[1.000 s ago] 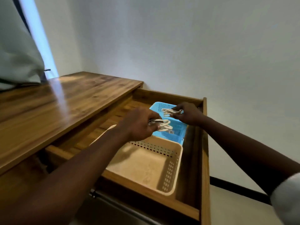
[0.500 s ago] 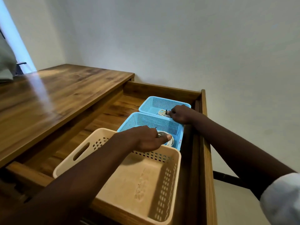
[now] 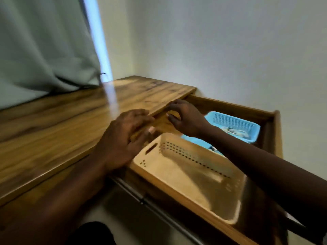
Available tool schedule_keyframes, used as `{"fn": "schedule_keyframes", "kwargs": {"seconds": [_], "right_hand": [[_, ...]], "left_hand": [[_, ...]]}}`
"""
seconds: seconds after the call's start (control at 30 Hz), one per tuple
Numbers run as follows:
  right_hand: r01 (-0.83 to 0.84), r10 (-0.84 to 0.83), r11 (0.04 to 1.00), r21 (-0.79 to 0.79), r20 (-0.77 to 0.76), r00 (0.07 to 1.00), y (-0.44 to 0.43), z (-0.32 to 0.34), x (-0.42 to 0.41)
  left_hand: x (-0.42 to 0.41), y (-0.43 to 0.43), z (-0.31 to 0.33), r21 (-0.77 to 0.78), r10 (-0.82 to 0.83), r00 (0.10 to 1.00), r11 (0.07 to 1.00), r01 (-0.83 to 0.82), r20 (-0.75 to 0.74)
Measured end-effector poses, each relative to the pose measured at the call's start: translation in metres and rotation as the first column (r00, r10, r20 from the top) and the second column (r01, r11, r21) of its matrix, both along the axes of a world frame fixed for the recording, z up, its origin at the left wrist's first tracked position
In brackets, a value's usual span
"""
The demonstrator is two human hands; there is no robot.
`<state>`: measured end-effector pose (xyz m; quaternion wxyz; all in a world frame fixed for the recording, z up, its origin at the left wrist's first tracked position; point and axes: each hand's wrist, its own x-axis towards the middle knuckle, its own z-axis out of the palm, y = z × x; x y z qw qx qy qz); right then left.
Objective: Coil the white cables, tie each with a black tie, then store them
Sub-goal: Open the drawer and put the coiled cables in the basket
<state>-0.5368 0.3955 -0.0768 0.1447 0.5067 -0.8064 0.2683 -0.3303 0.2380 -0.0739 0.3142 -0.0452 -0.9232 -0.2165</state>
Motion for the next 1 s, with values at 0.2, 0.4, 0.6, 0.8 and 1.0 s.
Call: {"fn": "schedule_keyframes", "kwargs": {"seconds": [0.2, 0.4, 0.6, 0.8, 1.0], "right_hand": [[-0.338, 0.333, 0.92, 0.197, 0.056, 0.941, -0.163, 0.009, 0.116], [-0.541, 0.518, 0.808, 0.232, 0.159, 0.841, -0.288, 0.002, 0.24], [-0.518, 0.54, 0.761, 0.39, 0.061, 0.839, -0.372, -0.008, 0.31], [-0.51, 0.545, 0.772, 0.38, 0.017, 0.838, -0.382, -0.014, 0.309], [-0.517, 0.537, 0.779, 0.355, 0.049, 0.842, -0.383, -0.014, 0.31]], "left_hand": [[0.131, -0.092, 0.005, 0.105, 0.489, 0.856, 0.872, -0.478, -0.167], [0.245, -0.157, 0.004, 0.116, 0.779, 0.617, 0.627, -0.771, -0.107], [0.345, -0.248, 0.012, 0.001, 0.976, 0.205, 0.205, -0.979, -0.069], [0.413, -0.324, 0.026, -0.05, 0.976, -0.217, -0.215, -0.975, 0.032], [0.447, -0.37, 0.006, -0.096, 0.934, -0.291, -0.277, -0.956, 0.208]]}}
